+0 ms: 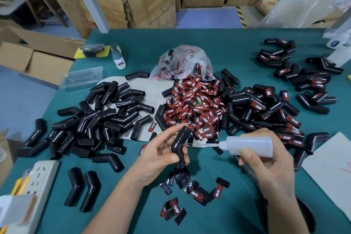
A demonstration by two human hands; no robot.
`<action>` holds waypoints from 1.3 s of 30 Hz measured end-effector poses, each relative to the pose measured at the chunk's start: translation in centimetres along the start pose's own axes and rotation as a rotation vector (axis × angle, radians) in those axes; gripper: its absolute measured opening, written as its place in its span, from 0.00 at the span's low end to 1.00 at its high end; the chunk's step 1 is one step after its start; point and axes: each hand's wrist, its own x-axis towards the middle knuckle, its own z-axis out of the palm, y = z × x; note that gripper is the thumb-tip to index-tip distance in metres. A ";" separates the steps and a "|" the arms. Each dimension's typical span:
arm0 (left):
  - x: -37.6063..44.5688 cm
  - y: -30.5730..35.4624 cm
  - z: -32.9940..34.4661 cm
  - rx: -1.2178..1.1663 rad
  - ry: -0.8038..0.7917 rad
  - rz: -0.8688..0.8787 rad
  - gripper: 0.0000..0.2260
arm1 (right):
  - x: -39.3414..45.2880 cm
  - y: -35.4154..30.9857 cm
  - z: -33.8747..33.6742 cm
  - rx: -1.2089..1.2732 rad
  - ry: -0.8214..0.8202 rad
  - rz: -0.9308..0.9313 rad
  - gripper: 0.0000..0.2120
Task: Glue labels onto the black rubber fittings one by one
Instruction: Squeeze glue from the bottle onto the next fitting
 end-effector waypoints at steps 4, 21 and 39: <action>0.0 0.2 0.2 -0.022 0.003 -0.002 0.36 | 0.0 0.0 -0.1 -0.007 0.009 -0.002 0.08; -0.1 0.4 0.2 0.004 -0.002 -0.009 0.36 | -0.1 0.5 -0.6 -0.028 0.085 0.006 0.09; 0.1 -0.1 -0.4 0.061 -0.003 -0.008 0.38 | 0.0 0.5 -0.4 -0.012 0.082 0.007 0.10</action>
